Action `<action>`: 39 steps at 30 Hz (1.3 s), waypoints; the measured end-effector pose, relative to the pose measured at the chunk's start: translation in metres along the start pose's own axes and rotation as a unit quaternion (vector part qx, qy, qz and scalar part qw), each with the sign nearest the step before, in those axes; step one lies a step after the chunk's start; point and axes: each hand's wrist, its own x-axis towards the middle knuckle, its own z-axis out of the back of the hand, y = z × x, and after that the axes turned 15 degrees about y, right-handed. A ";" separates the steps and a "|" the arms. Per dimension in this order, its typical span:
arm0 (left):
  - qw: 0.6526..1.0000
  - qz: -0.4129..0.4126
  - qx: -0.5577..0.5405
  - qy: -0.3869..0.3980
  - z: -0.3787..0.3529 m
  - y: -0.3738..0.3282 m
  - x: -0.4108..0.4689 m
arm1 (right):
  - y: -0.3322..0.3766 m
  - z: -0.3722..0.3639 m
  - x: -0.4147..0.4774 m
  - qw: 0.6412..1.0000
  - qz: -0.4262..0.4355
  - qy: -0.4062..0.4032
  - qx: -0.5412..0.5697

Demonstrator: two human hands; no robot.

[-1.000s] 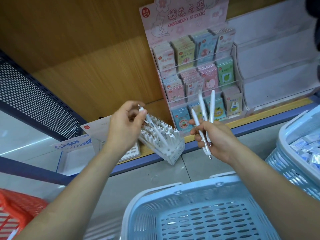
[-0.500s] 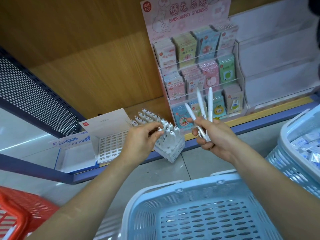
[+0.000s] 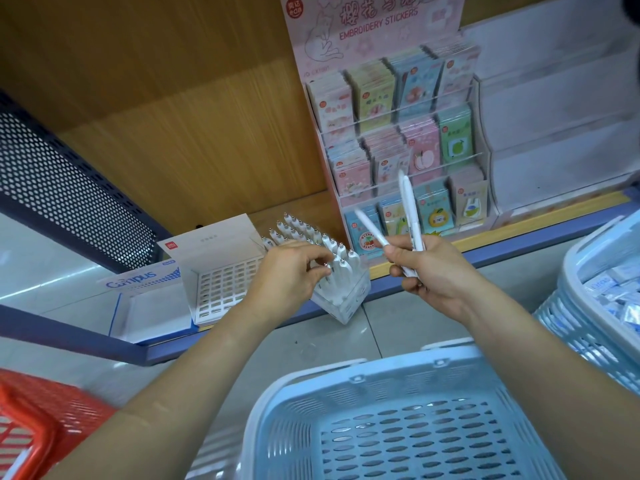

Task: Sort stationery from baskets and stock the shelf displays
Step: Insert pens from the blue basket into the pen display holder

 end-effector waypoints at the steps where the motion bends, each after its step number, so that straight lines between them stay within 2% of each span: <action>1: 1.000 0.002 0.003 0.001 0.000 -0.002 -0.001 | -0.001 0.000 0.000 1.000 0.001 0.001 -0.002; 12: 0.999 0.035 -0.002 0.034 -0.004 -0.002 0.000 | -0.001 0.001 0.001 0.999 -0.037 0.015 -0.007; 16: 0.997 0.051 0.001 0.058 -0.003 -0.004 0.002 | -0.001 0.002 0.002 0.999 -0.037 0.006 0.031; 19: 0.995 0.063 -0.074 0.002 0.004 -0.012 -0.003 | 0.000 0.003 0.000 0.998 -0.016 0.036 0.051; 21: 0.969 0.071 -0.228 -0.058 0.012 -0.022 -0.003 | 0.002 0.003 -0.002 0.996 0.003 0.070 0.063; 22: 0.949 0.066 -0.303 -0.056 0.014 -0.030 -0.002 | 0.002 0.002 -0.003 0.993 0.010 0.092 0.068; 26: 0.893 0.039 -0.447 0.029 0.007 -0.061 0.004 | 0.005 -0.002 -0.007 0.985 0.013 0.158 0.060; 30: 0.824 0.037 -0.565 0.002 0.007 -0.068 0.003 | 0.004 -0.005 -0.009 0.992 -0.016 0.125 0.030; 32: 0.812 0.037 -0.582 -0.020 0.020 -0.064 0.001 | 0.001 -0.005 -0.006 0.997 -0.015 0.073 -0.031; 33: 0.825 0.035 -0.564 -0.025 0.029 -0.060 -0.001 | 0.000 -0.004 -0.005 0.998 -0.008 0.044 -0.052; 34: 0.858 0.033 -0.512 -0.026 0.037 -0.053 -0.003 | -0.002 -0.002 -0.003 0.998 -0.001 0.023 -0.060; 36: 0.949 0.028 -0.313 0.001 0.054 -0.037 -0.008 | 0.000 -0.001 -0.003 0.998 0.003 0.010 -0.056; 37: 0.978 0.025 -0.203 0.036 0.062 -0.029 -0.010 | 0.001 -0.002 -0.004 0.999 -0.002 0.012 -0.053; 39: 0.991 0.015 -0.059 0.116 0.074 -0.018 -0.015 | 0.004 -0.003 -0.004 0.999 -0.013 0.019 -0.045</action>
